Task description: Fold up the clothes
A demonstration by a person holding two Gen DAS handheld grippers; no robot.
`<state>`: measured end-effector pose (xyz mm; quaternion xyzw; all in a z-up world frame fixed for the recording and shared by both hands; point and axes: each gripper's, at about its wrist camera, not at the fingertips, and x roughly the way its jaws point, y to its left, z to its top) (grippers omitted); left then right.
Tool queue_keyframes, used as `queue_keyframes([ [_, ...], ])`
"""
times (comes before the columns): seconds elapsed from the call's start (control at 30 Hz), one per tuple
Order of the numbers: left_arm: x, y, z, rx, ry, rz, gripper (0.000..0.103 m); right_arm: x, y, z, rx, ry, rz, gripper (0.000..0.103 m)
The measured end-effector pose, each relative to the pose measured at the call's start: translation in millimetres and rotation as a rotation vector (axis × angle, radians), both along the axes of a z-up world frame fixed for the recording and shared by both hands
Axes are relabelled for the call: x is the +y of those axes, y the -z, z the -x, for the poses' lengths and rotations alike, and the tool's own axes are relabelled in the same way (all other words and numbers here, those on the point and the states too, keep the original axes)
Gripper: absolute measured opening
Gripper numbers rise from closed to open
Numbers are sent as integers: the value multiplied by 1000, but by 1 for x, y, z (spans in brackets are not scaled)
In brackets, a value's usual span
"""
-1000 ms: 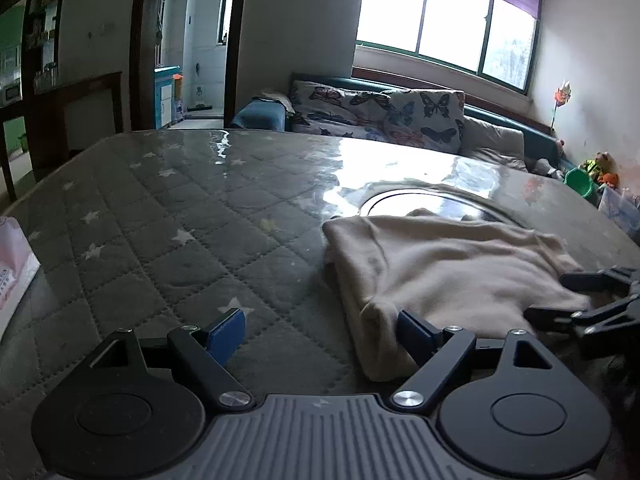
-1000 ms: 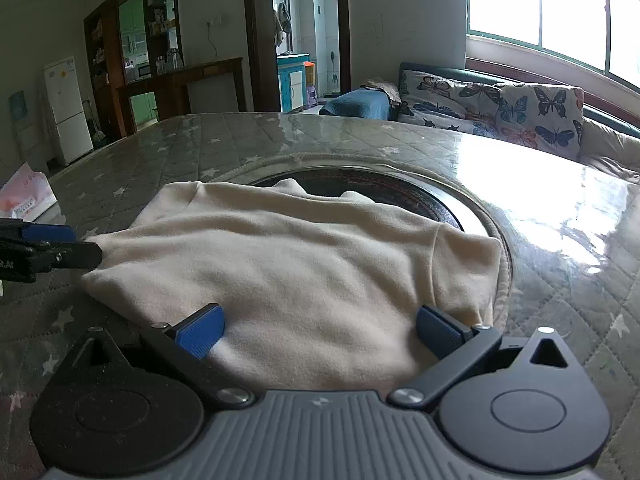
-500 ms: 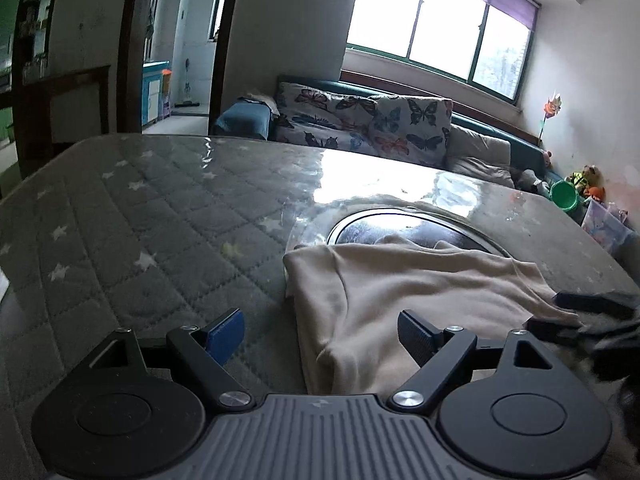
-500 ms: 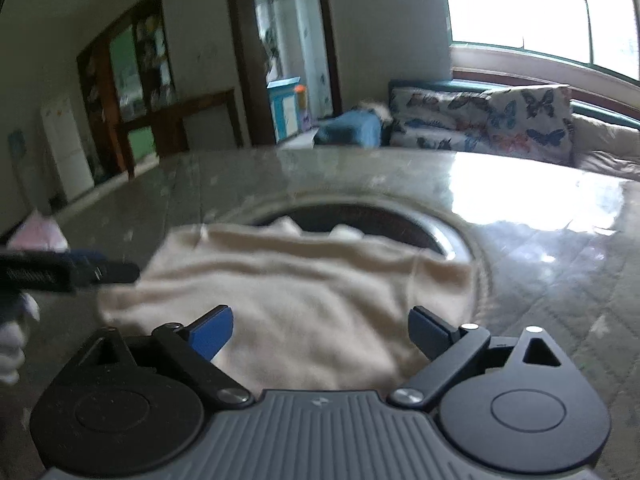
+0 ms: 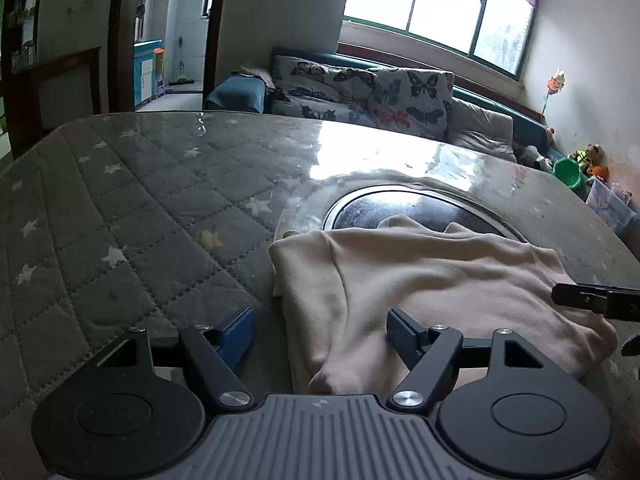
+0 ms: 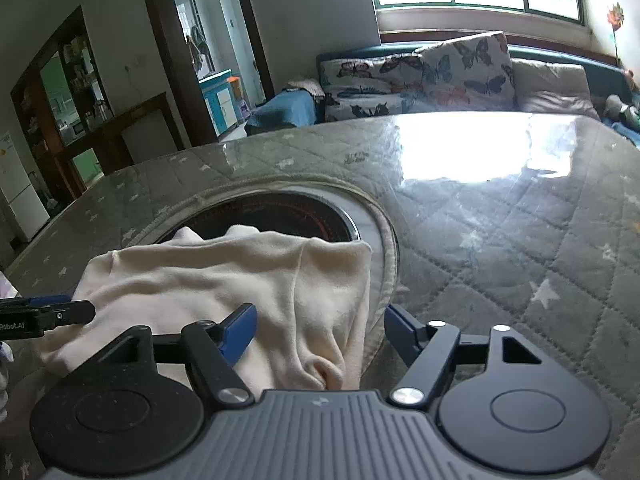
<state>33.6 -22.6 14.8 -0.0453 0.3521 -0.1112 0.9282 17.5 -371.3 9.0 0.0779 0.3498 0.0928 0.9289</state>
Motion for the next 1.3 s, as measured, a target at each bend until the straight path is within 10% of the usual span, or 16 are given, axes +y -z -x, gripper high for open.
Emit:
queue_keyframes([
  [0.27,-11,3,-4,-11,31,-10,66,18,4,-3,7,-19,24,61],
  [0.53,-11,2,-11,16,37,62,31,4,-2,2,7,33,-64,15],
  [0.77,-11,-2,-9,20,15,51,33,6,-2,6,-13,28,-40,16],
  [1.03,-23,-1,-2,-21,22,-68,47,7,1,4,-38,61,16,46],
  [1.23,-23,1,-6,-11,59,-41,48,19,6,5,-26,15,-2,34],
  [1.3,-19,1,-9,-4,60,-14,28,20,5,5,-20,19,-12,26],
])
